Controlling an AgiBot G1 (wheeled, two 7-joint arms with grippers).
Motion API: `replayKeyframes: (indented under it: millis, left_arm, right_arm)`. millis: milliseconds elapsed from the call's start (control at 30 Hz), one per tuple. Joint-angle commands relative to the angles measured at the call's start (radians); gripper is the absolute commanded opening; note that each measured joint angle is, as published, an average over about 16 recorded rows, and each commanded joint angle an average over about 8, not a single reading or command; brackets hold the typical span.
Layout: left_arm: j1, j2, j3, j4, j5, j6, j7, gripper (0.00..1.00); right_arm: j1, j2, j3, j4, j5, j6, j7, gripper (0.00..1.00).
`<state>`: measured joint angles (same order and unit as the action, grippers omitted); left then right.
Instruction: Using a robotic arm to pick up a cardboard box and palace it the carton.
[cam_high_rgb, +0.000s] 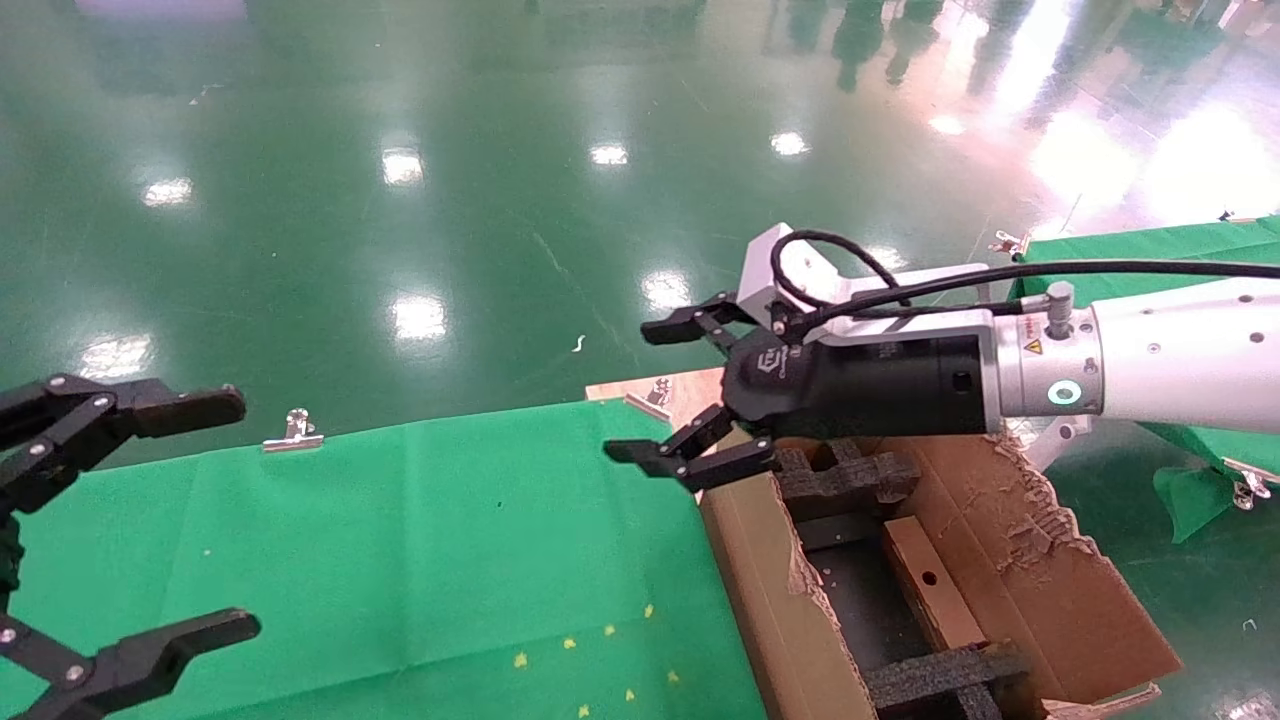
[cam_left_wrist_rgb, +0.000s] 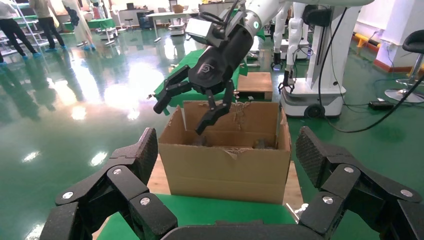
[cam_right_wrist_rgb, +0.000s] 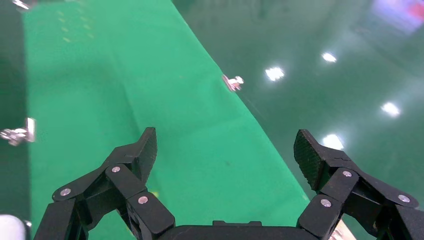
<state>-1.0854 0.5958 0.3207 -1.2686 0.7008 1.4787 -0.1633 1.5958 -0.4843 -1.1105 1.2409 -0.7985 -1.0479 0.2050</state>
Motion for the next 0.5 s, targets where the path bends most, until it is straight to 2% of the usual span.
replayKeyframes:
  millis: [33,500]
  left_arm:
    - [0.000,0.000,0.000,0.000,0.000,0.000,0.000,1.00]
    - [0.000,0.000,0.000,0.000,0.000,0.000,0.000,1.00]
  right_arm:
    - [-0.028,-0.007,0.045,0.002,0.004,-0.024,-0.001,1.00]
    - [-0.225,-0.055,0.358,0.019,0.029,-0.193,-0.007,1.00]
